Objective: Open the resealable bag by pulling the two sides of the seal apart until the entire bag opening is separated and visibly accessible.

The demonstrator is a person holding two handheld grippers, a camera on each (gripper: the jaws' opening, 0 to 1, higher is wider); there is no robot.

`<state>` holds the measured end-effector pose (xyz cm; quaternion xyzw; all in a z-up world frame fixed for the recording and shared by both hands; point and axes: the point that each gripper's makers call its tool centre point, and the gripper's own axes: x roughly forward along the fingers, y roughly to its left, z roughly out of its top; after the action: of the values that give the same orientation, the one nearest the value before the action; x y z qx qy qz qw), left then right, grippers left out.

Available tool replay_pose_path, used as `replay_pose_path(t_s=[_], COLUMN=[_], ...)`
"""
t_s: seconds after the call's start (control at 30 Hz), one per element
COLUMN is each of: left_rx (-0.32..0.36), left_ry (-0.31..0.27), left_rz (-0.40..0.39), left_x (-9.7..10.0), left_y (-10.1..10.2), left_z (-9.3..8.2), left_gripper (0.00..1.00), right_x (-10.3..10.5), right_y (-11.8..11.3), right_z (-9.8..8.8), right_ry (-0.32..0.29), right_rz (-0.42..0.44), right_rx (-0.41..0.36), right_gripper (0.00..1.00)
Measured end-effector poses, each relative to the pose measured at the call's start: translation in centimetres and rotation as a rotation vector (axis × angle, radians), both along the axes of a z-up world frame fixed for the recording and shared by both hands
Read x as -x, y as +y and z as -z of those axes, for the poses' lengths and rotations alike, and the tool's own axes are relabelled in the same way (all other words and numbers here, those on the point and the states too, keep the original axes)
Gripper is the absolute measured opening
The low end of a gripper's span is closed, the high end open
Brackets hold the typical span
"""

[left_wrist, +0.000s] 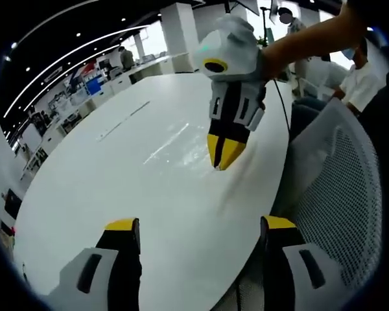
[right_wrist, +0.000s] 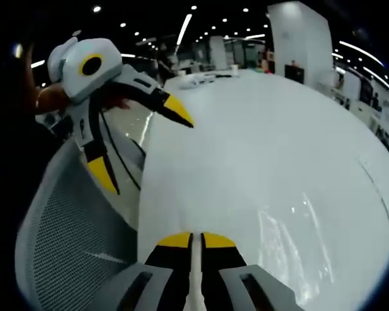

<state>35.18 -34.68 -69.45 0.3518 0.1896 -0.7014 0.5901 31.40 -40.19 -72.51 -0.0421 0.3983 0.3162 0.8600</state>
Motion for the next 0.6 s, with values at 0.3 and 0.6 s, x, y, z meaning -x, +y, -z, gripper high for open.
replay_pose_path(t_s=[0.3, 0.6], left_rx=[-0.014, -0.035], left_ry=[-0.035, -0.085], left_rz=[0.076, 0.189], left_x=[1.1, 2.5], left_y=[-0.7, -1.0], left_z=[0.7, 1.1], left_gripper=[0.69, 0.58], right_x=[1.3, 1.8], right_y=[2.0, 3.3], right_z=[-0.2, -0.2], right_ry=[0.009, 0.013], right_rz=[-0.030, -0.055], right_rx=[-0.018, -0.026], right_gripper=[0.00, 0.00])
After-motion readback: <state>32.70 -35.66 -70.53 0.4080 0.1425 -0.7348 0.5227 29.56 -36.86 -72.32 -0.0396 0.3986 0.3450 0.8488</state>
